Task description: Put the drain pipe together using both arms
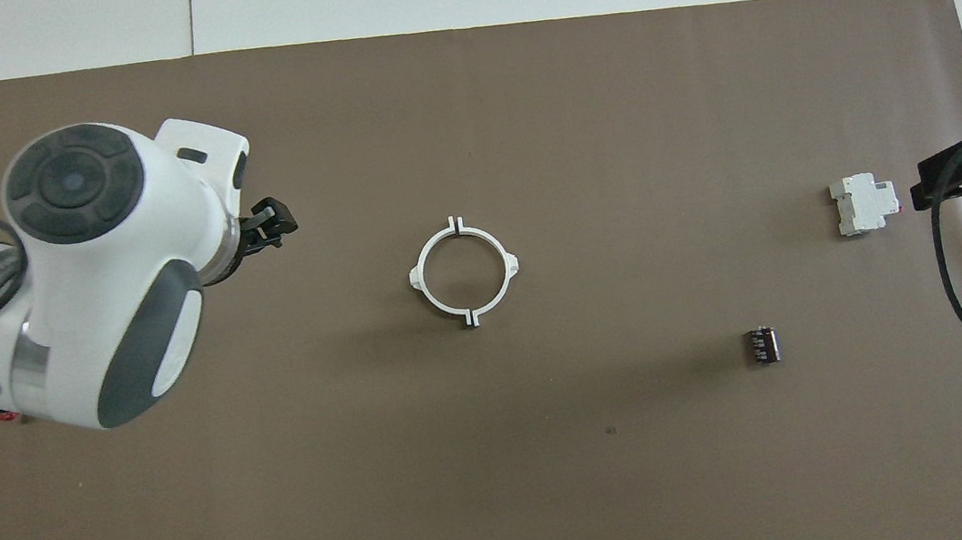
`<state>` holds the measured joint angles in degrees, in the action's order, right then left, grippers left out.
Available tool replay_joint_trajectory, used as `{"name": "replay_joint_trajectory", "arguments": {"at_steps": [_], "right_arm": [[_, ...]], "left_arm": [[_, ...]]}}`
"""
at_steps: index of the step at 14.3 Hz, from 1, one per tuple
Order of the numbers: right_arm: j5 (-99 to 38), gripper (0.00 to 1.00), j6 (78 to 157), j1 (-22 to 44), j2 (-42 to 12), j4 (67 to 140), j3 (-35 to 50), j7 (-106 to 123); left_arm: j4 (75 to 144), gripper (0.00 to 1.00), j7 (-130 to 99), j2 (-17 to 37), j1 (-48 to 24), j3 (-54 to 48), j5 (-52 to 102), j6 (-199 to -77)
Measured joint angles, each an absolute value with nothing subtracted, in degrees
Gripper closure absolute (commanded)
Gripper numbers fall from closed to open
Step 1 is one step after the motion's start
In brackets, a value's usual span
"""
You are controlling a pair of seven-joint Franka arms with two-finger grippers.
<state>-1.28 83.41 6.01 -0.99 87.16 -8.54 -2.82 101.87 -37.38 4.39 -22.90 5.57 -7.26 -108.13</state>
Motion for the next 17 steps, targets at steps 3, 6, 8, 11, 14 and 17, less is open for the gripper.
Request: {"name": "replay_joint_trajectory", "arguments": {"at_steps": [3,6,8,11,14,17], "right_arm": [[-1.28,0.00,83.41,6.01,-0.99,87.16,-8.54,-2.82],[-1.28,0.00,83.41,6.01,-0.99,87.16,-8.54,-2.81],[-1.28,0.00,83.41,6.01,-0.99,87.16,-8.54,-2.81],[-1.28,0.00,83.41,6.01,-0.99,87.16,-8.54,-2.82],[-1.28,0.00,83.41,5.98,-0.99,87.16,-8.57,-2.81],[-0.36,0.00,84.58,6.10,-0.99,87.16,-8.57,-2.46]], "left_arm": [[101.88,0.00,-28.36,2.05,-17.25,5.62,-7.26,-106.08],[101.92,0.00,-21.21,0.01,-12.54,5.70,-7.25,-103.60],[102.00,0.00,-19.61,-0.82,-10.78,5.72,-7.25,-102.83],[102.13,0.00,-16.98,-1.03,-8.37,5.42,-7.25,-102.65],[102.64,0.00,-11.08,-1.03,-4.77,5.02,-7.25,-102.65],[103.30,0.00,-6.21,-1.04,-0.83,3.28,-6.67,-103.06]]}}
